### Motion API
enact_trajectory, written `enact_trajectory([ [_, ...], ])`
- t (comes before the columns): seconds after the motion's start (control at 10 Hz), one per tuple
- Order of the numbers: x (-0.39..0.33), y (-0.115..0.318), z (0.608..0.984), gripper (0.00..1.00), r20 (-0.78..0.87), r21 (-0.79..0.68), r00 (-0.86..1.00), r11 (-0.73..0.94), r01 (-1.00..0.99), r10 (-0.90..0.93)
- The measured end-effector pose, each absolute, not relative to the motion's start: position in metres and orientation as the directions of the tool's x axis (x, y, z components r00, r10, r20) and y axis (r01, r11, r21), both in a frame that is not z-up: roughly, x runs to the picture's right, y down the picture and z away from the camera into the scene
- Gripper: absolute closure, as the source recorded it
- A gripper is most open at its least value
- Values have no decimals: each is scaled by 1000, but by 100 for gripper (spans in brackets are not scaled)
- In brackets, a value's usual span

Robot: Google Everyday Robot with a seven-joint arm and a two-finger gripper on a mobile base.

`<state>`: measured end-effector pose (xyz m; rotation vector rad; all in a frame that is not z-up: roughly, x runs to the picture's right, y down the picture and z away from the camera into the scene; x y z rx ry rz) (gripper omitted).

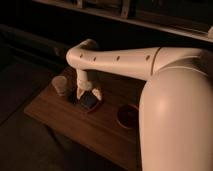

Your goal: Move the arm in a circular motion

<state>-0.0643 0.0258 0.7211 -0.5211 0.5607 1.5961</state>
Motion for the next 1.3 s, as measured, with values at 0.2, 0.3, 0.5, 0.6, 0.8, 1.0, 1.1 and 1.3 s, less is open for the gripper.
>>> enact_trajectory([
  [0.2,-37,15,721,35,-627,101,-168,-135,-986,760],
  [0.3,-21,14,721,35,-629,123,-212,-173,-977,748],
  [0.5,13,18,715,35,-623,168,-295,-245,-955,725],
  [0.6,27,21,711,35,-618,187,-326,-269,-945,715],
  [0.8,61,32,700,35,-596,227,-405,-338,-913,693],
  [1.0,61,41,694,35,-585,222,-412,-352,-910,698],
  [1.1,48,47,694,35,-590,206,-382,-325,-923,711],
  [1.3,18,52,697,35,-601,178,-306,-250,-952,738],
])
